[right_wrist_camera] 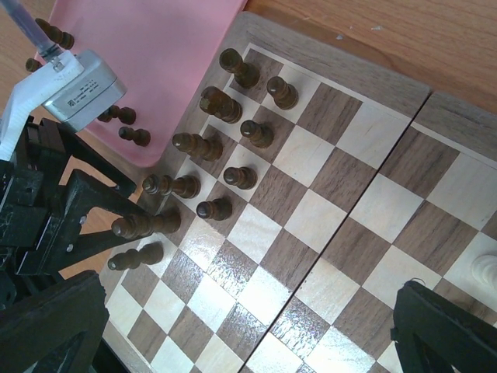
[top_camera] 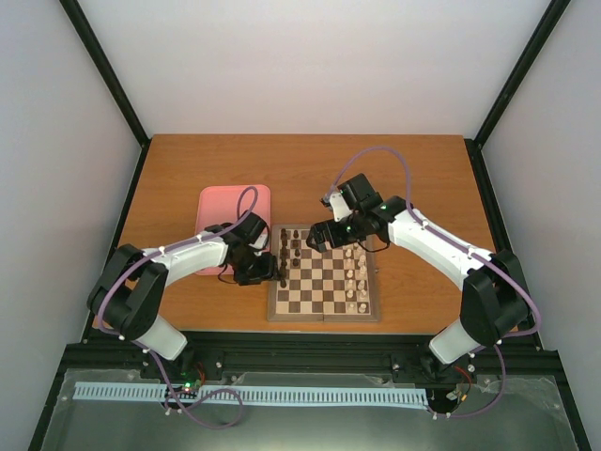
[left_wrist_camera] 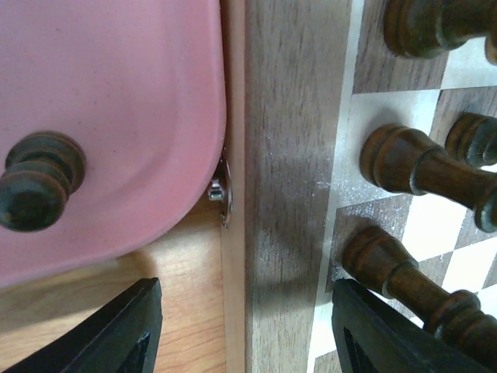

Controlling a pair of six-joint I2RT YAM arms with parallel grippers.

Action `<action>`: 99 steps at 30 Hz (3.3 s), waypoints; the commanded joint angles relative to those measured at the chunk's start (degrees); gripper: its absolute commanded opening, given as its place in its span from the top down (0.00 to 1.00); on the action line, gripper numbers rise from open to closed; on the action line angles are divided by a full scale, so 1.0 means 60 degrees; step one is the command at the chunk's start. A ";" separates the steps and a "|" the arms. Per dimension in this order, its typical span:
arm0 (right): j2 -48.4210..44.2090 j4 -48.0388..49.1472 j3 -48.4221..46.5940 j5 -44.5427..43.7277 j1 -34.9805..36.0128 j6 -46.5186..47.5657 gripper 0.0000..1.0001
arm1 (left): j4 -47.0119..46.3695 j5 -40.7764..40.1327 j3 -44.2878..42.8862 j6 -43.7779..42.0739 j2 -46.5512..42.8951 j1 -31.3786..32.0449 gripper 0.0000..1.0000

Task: Set up the chess pieces on the board
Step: Adjust the chess piece on the chessboard, then pick up the chess piece from the storage box.

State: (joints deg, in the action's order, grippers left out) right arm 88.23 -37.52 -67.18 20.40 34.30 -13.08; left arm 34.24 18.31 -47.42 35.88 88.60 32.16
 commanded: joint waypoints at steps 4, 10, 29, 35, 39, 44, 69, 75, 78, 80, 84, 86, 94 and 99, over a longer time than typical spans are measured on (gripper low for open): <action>-0.0264 0.0042 0.0069 0.0122 -0.0092 0.0114 0.00 | 0.0089 -0.0136 -0.0302 0.0013 -0.0098 0.0069 0.37; -0.0261 0.0006 -0.0047 0.0173 -0.0093 0.0128 0.00 | 0.0457 -0.0449 -0.0460 -0.0056 -0.0353 0.0062 0.35; 0.0181 -0.1131 -0.1474 0.0035 -0.0100 0.0786 0.00 | 0.3139 -0.1799 -0.1831 -0.1301 -0.2111 -0.2731 0.31; 0.0436 -0.1459 -0.1974 0.0027 -0.0092 0.0996 0.00 | 0.2763 -0.1969 -0.1845 -0.1053 -0.1212 -0.4246 0.35; 0.0543 -0.1610 -0.2151 0.0080 -0.0092 0.1048 0.00 | 0.2525 -0.2249 -0.2055 -0.1123 -0.0772 -0.4818 0.38; 0.0573 -0.1655 -0.2045 0.0186 -0.0092 0.1053 0.00 | 0.2417 -0.2660 -0.2021 -0.1297 -0.0539 -0.5162 0.39; 0.0965 -0.1906 -0.2143 0.0093 -0.0098 0.1228 0.00 | 0.1669 -0.2549 -0.2440 -0.1438 0.1455 -0.5522 0.73; 0.1070 -0.1892 -0.2197 0.0115 -0.0092 0.1228 0.00 | 0.1706 -0.2479 -0.2418 -0.1472 0.1565 -0.5522 0.84; 0.1108 -0.1878 -0.2201 0.0116 -0.0092 0.1228 0.00 | 0.1678 -0.2311 -0.2343 -0.1461 0.1558 -0.5523 0.91; 0.1121 -0.1870 -0.2184 0.0111 -0.0092 0.1237 0.00 | 0.1663 -0.2210 -0.2302 -0.1490 0.1516 -0.5526 0.97; 0.1172 -0.1850 -0.2149 0.0106 -0.0092 0.1242 0.00 | 0.1791 -0.2051 -0.2309 -0.1565 0.1369 -0.5523 0.99; 0.1188 -0.1848 -0.2170 0.0062 -0.0092 0.1257 0.00 | 0.1981 -0.1999 -0.2440 -0.1616 0.1183 -0.5527 0.99; 0.1261 -0.1718 -0.2166 -0.0211 -0.0092 0.1031 0.00 | 0.3868 -0.2075 -0.4170 -0.2026 -0.0158 -0.4926 0.99; 0.1446 -0.1685 -0.2211 -0.0537 -0.0102 0.0869 0.00 | 0.5095 -0.1898 -0.4851 -0.1779 -0.0850 -0.3236 0.99</action>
State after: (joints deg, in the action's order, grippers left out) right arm 95.33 -48.12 -78.94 19.64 34.15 -6.92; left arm 56.49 5.26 -74.11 25.32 87.44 5.67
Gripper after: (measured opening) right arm 1.000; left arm 0.178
